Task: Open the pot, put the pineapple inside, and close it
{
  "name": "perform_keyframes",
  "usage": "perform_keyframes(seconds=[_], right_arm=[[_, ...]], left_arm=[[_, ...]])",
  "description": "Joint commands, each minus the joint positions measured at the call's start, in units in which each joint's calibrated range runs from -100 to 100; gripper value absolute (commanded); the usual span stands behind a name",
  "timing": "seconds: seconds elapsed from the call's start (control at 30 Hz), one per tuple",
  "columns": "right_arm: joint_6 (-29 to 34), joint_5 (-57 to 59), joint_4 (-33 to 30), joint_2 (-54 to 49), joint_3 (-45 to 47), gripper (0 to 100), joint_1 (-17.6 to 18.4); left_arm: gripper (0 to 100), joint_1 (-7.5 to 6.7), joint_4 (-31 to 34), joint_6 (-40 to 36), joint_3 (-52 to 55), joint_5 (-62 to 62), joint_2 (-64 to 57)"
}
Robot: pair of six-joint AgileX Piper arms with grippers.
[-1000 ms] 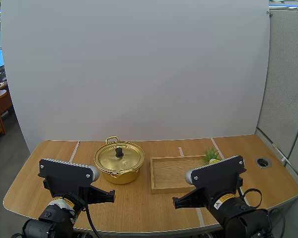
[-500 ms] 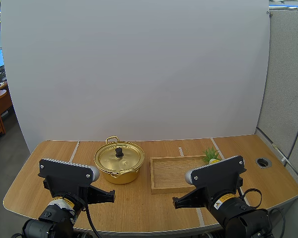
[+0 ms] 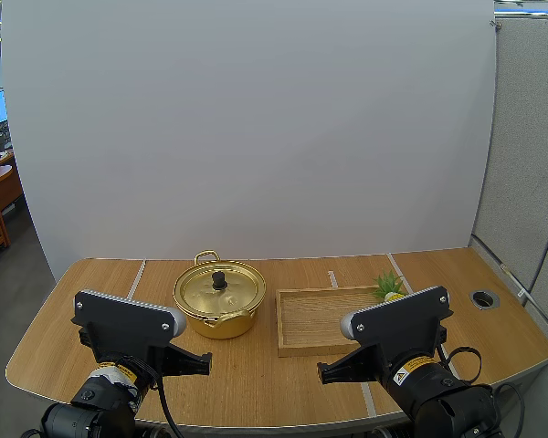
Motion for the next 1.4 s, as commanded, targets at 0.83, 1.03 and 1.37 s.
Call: perform_keyframes(seconds=[0.83, 1.03, 1.37], right_arm=[[-0.24, 40.98, 0.13, -0.29, -44.33, 0, -0.18], [-0.24, 56.24, 0.13, -0.29, -53.26, 0, -0.18], [-0.24, 67.83, 0.13, -0.29, -63.12, 0, -0.18]], left_arm=[[0, 0.04, 0.11, 3.06, -51.25, 37.38, -0.22], [0, 0.04, 0.11, 3.06, -60.17, 50.32, -0.22], [0, 0.04, 0.11, 2.94, -67.73, 65.03, -0.22]])
